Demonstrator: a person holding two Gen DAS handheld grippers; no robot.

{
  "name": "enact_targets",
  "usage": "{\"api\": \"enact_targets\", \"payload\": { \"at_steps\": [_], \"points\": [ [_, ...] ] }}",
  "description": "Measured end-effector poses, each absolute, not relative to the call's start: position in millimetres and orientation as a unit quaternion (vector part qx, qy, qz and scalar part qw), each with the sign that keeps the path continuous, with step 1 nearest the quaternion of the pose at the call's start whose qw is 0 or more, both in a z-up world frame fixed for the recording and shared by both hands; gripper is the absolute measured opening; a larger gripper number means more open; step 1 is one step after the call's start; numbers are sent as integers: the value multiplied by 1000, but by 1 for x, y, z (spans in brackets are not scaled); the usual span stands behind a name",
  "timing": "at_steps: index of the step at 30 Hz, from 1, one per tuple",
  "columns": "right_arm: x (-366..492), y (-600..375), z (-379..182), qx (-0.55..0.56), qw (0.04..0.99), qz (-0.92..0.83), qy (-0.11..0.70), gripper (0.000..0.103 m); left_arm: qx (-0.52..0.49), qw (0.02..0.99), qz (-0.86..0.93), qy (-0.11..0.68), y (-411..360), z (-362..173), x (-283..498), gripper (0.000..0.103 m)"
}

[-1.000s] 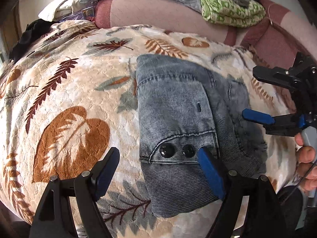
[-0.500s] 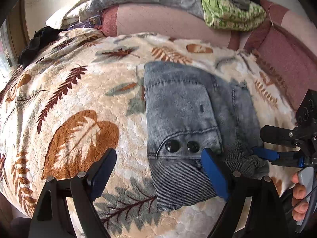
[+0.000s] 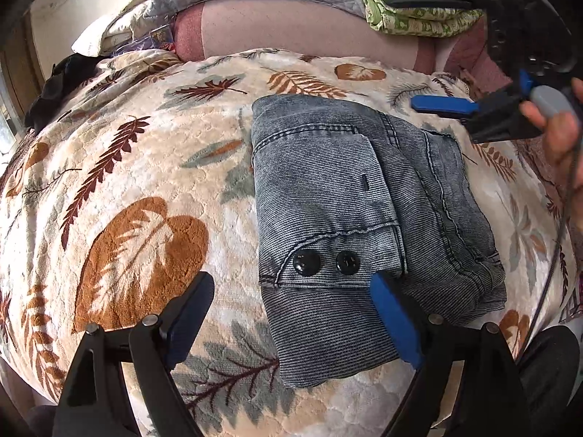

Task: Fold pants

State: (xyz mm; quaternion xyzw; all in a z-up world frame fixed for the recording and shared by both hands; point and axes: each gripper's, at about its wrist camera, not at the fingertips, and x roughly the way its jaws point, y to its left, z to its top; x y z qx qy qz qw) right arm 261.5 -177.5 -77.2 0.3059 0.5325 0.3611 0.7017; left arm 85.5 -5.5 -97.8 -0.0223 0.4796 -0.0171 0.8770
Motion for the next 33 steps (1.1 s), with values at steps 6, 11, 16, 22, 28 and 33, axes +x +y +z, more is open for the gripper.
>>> {"api": "enact_targets", "payload": {
  "at_steps": [6, 11, 16, 22, 28, 33],
  "points": [
    [287, -188, -134, 353, 687, 315, 552, 87, -24, 876, -25, 482, -5, -100, 88, 88],
    [252, -190, -91, 281, 724, 327, 539, 88, -29, 875, -24, 483, -4, -100, 88, 88],
    [218, -207, -129, 249, 721, 270, 587, 92, -33, 874, -24, 485, -5, -102, 89, 89],
    [192, -243, -113, 324, 729, 289, 529, 92, -57, 873, -27, 484, 3, -86, 84, 89],
    [143, -286, -94, 334, 762, 287, 475, 92, -58, 889, -11, 454, 14, -65, 74, 89],
    [109, -294, -103, 327, 786, 271, 449, 93, -35, 887, 6, 461, 11, -68, 72, 89]
  ]
}}
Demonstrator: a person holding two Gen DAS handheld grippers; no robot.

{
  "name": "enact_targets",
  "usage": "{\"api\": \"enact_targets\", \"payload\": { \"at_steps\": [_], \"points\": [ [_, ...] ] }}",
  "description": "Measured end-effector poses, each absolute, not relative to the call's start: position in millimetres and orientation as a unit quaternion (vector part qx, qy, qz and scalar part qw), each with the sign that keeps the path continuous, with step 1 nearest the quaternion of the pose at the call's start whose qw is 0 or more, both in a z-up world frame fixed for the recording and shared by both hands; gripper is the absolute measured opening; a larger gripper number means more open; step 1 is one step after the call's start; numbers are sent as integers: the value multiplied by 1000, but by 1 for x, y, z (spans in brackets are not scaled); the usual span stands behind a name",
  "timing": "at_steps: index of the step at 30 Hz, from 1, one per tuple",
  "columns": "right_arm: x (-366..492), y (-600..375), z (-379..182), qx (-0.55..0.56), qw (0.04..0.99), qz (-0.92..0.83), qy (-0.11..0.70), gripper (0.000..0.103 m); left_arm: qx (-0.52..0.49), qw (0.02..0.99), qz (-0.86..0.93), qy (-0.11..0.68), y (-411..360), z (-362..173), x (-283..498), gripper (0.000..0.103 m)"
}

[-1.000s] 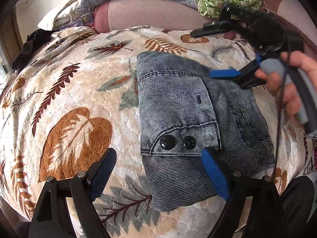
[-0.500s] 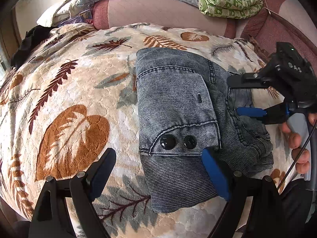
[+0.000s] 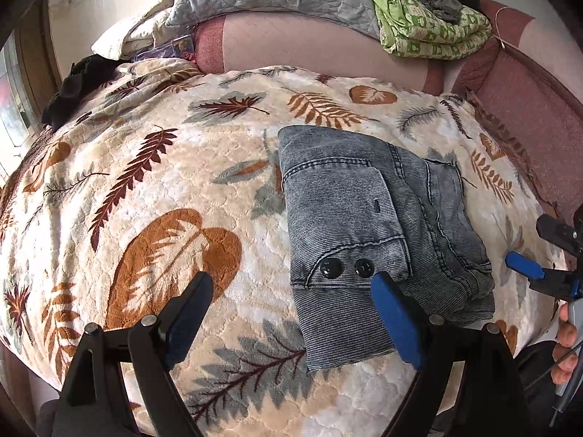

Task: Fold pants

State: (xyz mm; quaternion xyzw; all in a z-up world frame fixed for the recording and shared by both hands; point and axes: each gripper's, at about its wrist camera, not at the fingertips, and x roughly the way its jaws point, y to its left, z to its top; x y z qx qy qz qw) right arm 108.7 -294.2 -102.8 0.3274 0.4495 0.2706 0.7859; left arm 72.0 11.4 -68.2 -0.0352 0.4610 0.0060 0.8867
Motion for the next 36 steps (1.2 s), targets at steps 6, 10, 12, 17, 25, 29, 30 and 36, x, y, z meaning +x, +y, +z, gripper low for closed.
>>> {"api": "enact_targets", "payload": {
  "at_steps": [6, 10, 12, 17, 25, 29, 30, 36],
  "points": [
    [84, -276, -101, 228, 837, 253, 430, 93, -23, 885, 2, 465, 5, -73, 67, 89],
    [87, -277, -99, 231, 830, 264, 433, 93, -30, 887, -7, 461, 5, -70, 67, 89],
    [95, -285, -104, 254, 814, 263, 450, 93, -40, 885, -15, 464, 9, -70, 69, 89],
    [134, -305, -113, 303, 770, 268, 494, 93, -138, 858, -54, 491, 42, -76, 88, 89],
    [191, -302, -139, 322, 711, 267, 565, 93, -293, 781, -128, 537, 75, -112, 142, 89],
    [206, -299, -156, 331, 700, 238, 586, 93, -319, 756, -145, 553, 69, -130, 156, 88],
    [207, -298, -155, 333, 701, 240, 583, 94, -318, 755, -154, 552, 65, -131, 157, 88],
    [208, -260, -148, 230, 724, 231, 609, 39, -259, 771, -145, 563, 38, -127, 163, 48]
  ]
}}
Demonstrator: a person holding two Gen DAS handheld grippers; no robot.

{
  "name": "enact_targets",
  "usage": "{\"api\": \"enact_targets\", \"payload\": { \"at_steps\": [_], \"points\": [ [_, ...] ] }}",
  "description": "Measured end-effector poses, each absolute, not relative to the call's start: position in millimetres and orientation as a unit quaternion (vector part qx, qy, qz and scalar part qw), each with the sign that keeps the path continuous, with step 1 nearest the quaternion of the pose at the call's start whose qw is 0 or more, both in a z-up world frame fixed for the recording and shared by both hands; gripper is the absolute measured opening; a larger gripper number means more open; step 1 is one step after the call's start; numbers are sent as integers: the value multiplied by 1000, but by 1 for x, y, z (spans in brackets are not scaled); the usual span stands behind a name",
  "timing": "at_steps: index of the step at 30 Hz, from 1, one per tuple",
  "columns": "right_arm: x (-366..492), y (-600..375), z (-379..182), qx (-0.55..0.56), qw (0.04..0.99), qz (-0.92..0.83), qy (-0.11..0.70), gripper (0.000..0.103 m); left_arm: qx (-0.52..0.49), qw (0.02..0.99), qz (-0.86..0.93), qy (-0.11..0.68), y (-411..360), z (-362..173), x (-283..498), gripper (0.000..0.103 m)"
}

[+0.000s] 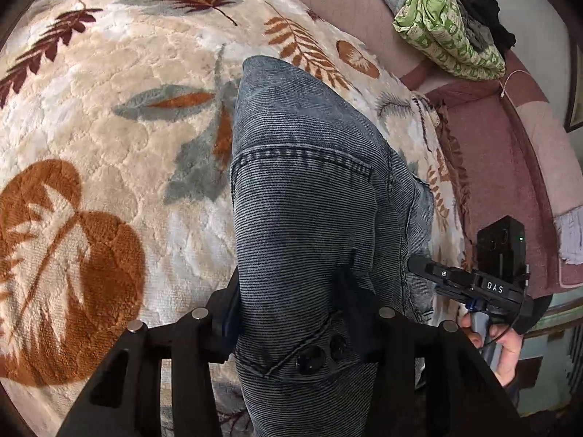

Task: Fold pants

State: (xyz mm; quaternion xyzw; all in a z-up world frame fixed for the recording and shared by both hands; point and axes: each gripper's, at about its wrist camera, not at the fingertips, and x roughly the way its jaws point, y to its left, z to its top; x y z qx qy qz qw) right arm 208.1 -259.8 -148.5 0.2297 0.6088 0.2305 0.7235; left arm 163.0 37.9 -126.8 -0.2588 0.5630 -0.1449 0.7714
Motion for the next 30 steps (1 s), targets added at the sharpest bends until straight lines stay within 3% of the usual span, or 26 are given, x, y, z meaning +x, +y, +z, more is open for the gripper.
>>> {"api": "enact_targets", "payload": {
  "at_steps": [3, 5, 16, 22, 26, 29, 30],
  "points": [
    [202, -255, -134, 202, 744, 227, 596, 20, -220, 791, -140, 554, 28, -114, 159, 33],
    [194, -243, -117, 166, 763, 230, 581, 17, -189, 806, -137, 543, 21, -102, 156, 29],
    [182, -197, -22, 104, 824, 270, 487, 15, -143, 881, -119, 436, 47, -16, 140, 27],
    [203, -177, -33, 92, 829, 268, 482, 15, -145, 879, -101, 443, 60, -38, 165, 29],
    [215, -171, -88, 78, 813, 236, 527, 21, -136, 859, -65, 490, 65, -92, 176, 36],
    [210, -175, -108, 61, 819, 209, 531, 34, -130, 869, -32, 477, 72, -102, 168, 62],
    [206, -180, -103, 79, 820, 214, 524, 43, -130, 872, -26, 472, 75, -97, 163, 66]
  ]
}}
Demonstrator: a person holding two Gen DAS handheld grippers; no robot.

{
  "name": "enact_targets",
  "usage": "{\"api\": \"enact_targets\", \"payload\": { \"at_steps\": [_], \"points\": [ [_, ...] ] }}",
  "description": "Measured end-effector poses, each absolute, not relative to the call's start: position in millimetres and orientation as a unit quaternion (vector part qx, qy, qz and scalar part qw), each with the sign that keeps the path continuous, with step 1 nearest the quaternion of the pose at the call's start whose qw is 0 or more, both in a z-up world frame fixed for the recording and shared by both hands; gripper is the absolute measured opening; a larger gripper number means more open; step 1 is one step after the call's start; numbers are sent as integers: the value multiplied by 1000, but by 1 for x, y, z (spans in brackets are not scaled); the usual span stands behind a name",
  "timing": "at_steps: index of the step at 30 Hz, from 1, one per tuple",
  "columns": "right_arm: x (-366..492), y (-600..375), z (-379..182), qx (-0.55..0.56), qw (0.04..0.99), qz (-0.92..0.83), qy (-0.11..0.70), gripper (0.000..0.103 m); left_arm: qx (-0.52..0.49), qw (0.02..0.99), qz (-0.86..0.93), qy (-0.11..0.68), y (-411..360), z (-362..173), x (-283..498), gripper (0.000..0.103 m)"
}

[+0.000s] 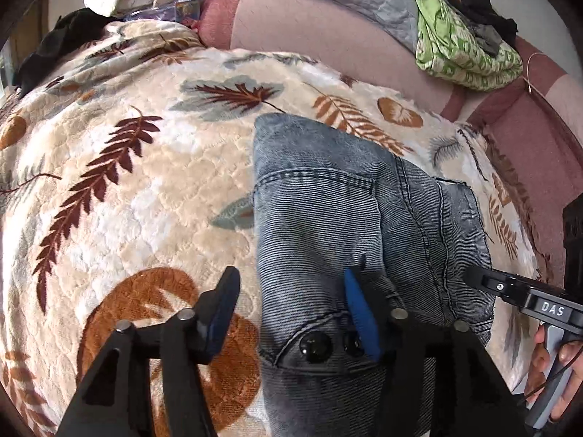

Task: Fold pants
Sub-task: 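Release the folded jeans and withdraw both grippers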

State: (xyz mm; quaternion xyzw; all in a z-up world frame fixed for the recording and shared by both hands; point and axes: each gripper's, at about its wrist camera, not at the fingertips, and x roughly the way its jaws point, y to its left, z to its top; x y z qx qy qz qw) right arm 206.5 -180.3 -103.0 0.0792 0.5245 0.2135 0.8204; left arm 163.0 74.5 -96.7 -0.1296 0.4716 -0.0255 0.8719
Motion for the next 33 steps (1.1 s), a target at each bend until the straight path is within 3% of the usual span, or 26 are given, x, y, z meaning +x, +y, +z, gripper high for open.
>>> {"api": "enact_targets", "payload": {
  "at_steps": [2, 4, 6, 10, 22, 27, 33],
  "points": [
    [195, -193, -83, 91, 838, 206, 497, 51, -129, 876, -18, 464, 79, -83, 151, 66],
    [175, -201, -58, 85, 859, 206, 461, 59, -123, 890, 5, 439, 82, -65, 133, 74],
    [149, -206, -39, 70, 875, 199, 436, 75, -104, 903, 44, 414, 83, -46, 110, 81],
    [91, -207, -30, 27, 899, 170, 403, 84, -68, 922, 73, 374, 62, -21, 72, 83],
    [20, -214, -64, -1, 900, 116, 420, 86, -14, 925, 57, 375, 5, -1, 8, 84],
    [19, -204, -58, -6, 902, 127, 414, 86, -20, 926, 51, 374, 4, 5, 2, 96],
    [20, -195, -57, -13, 901, 133, 413, 86, -29, 925, 11, 378, 3, 9, 5, 101]
  ]
}}
